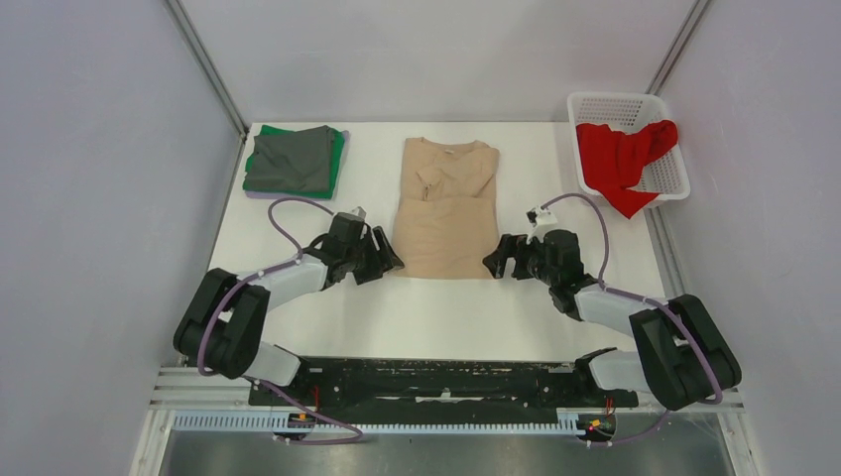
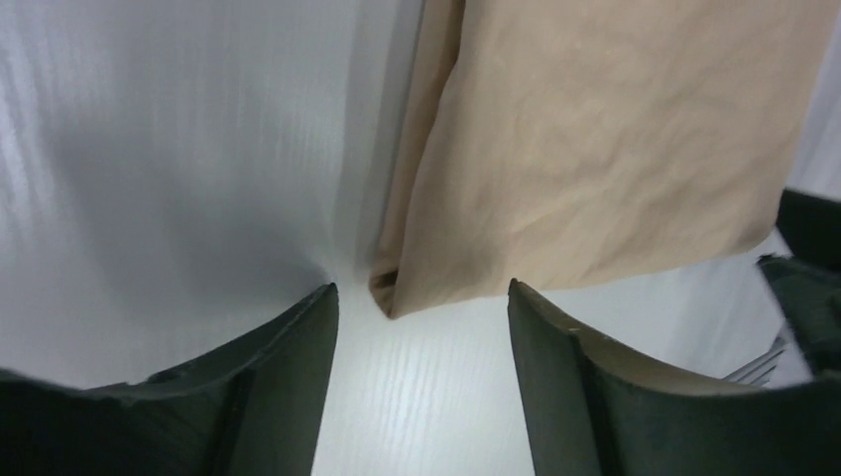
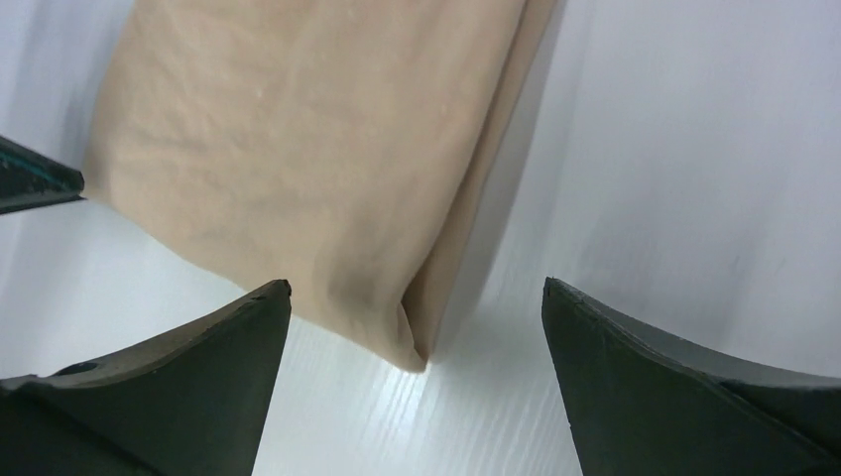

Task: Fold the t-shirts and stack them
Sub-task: Grab one side of the 2/3 rectangular tshirt with both arms

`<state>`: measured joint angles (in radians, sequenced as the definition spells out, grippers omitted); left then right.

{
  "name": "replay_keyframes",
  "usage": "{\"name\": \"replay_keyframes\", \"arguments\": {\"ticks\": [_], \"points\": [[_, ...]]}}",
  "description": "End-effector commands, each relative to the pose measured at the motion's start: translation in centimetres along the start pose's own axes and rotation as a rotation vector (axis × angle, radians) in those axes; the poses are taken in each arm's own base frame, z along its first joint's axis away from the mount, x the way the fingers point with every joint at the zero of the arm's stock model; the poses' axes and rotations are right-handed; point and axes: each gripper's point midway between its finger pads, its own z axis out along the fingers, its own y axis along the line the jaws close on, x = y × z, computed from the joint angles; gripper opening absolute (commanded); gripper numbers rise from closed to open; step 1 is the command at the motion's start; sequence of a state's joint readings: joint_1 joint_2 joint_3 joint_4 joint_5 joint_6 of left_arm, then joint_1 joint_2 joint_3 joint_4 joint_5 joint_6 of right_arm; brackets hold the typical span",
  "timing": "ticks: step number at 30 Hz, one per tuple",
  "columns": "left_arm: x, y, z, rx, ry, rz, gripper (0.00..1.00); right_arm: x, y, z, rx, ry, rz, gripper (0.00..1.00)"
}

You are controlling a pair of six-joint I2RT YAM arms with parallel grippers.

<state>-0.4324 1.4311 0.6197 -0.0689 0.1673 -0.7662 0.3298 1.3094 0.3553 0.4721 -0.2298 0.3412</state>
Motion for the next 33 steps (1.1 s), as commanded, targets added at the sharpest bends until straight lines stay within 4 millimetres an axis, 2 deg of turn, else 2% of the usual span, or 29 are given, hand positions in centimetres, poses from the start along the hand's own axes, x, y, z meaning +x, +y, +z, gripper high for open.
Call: {"name": "replay_keyframes", "arguments": {"ticks": [1,4,6,9,13,15,17,21,30,33], "points": [[1.3,0.5,1.8,-0.005,0.054,-0.068,0.64,0.7,0.5,-0.9,-0.024,0.002,0.025,0.99],[2.1,1.3,2.1,-0.029,0.071,-0.078,0.52,1.0,0.6,-1.2,-0.025,0.001,0.023,0.99],[1.6,1.1,2.4,-0.02,0.048,-0.081,0.47,1.2,0.4,-1.4,-0.015,-0.001,0.022,0.99],[1.5,1.1,2.7,-0.025,0.049,-0.076,0.34,1.9,0.5,-1.3,-0.02,0.021,0.026,0.99],[1.9,1.6,3.1,-0.043,0.061,-0.085,0.12,2.6,1.1,-1.0,-0.009,0.039,0.042,0.92],[2.0,1.7,3.2,-0.049,0.063,-0.086,0.04,2.9,1.1,-0.7,0.03,0.041,0.048,0.87],[2.0,1.7,3.1,-0.049,0.064,-0.084,0.02,3.4,1.1,-0.6,0.073,0.049,0.055,0.81],[2.1,1.8,3.0,-0.052,0.061,-0.08,0.02,4.0,-1.0,-1.1,0.215,-0.013,0.129,0.71],[2.5,2.0,3.0,-0.059,0.066,-0.079,0.02,4.6,-0.9,-1.2,0.213,-0.073,0.235,0.7],[2.6,1.9,3.0,-0.059,0.065,-0.079,0.02,5.1,-0.7,-0.8,0.214,-0.05,0.241,0.65]]}}
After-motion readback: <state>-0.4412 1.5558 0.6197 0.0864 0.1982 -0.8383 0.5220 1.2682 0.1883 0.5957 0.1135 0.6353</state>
